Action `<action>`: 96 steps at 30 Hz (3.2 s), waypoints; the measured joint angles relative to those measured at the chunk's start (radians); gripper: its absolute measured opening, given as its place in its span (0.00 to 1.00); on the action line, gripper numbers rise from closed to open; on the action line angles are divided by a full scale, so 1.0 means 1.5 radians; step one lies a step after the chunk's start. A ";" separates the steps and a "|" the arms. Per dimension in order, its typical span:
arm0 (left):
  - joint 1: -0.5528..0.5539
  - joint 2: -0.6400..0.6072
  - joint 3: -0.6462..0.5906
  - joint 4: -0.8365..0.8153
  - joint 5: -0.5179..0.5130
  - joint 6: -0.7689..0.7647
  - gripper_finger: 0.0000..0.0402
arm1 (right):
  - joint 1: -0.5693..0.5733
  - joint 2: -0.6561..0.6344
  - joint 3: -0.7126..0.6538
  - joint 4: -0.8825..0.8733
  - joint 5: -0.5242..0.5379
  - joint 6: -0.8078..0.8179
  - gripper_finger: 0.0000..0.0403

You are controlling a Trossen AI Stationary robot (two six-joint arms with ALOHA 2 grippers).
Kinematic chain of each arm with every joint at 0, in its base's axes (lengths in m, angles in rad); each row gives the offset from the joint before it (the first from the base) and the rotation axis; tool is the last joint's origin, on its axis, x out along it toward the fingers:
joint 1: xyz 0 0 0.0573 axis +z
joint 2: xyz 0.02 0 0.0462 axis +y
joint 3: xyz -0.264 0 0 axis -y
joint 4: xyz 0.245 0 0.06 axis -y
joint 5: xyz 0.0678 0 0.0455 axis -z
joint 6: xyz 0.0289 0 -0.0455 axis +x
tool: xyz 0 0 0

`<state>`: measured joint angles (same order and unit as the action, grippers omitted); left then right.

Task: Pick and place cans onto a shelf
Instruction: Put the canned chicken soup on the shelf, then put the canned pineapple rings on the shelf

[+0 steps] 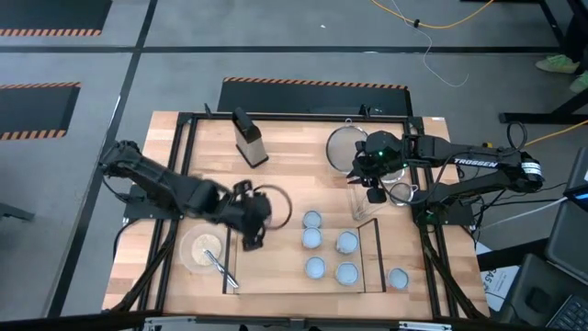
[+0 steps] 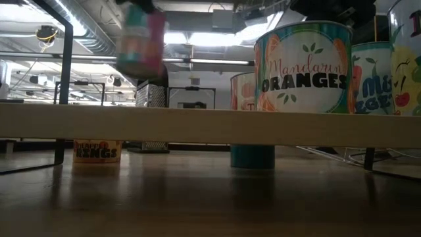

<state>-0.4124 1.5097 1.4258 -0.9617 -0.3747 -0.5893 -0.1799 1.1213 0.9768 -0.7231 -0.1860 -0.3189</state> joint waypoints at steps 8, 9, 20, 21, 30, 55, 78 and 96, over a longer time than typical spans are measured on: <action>-0.112 0.006 -0.033 0.015 -0.102 -0.149 0.00 | 0.000 0.000 0.000 0.004 -0.001 0.002 0.21; -0.120 0.006 -0.046 0.019 -0.112 -0.169 0.00 | 0.000 0.000 0.000 0.006 -0.001 0.001 0.21; -0.148 0.007 -0.170 0.164 -0.125 -0.252 0.01 | 0.000 0.000 0.000 0.012 -0.001 0.001 0.21; -0.148 0.007 -0.175 0.169 -0.121 -0.252 0.01 | 0.000 0.000 0.000 0.012 -0.001 0.001 0.21; -0.150 0.008 -0.200 0.199 -0.094 -0.254 0.01 | 0.000 0.000 0.000 0.011 -0.001 0.001 0.21; -0.150 0.007 -0.199 0.213 -0.047 -0.248 0.13 | 0.000 0.000 0.000 0.011 -0.001 0.001 0.21; -0.092 -0.039 -0.200 0.233 0.054 -0.232 0.17 | 0.000 0.000 0.000 0.011 -0.001 0.000 0.21; 0.057 -0.216 -0.199 0.155 -0.036 -0.060 0.17 | 0.000 0.000 0.000 0.011 -0.001 -0.002 0.21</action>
<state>-0.3265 1.1862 1.1271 -0.7288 -0.4291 -0.6794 -0.1799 1.1210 0.9768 -0.7063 -0.1875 -0.3221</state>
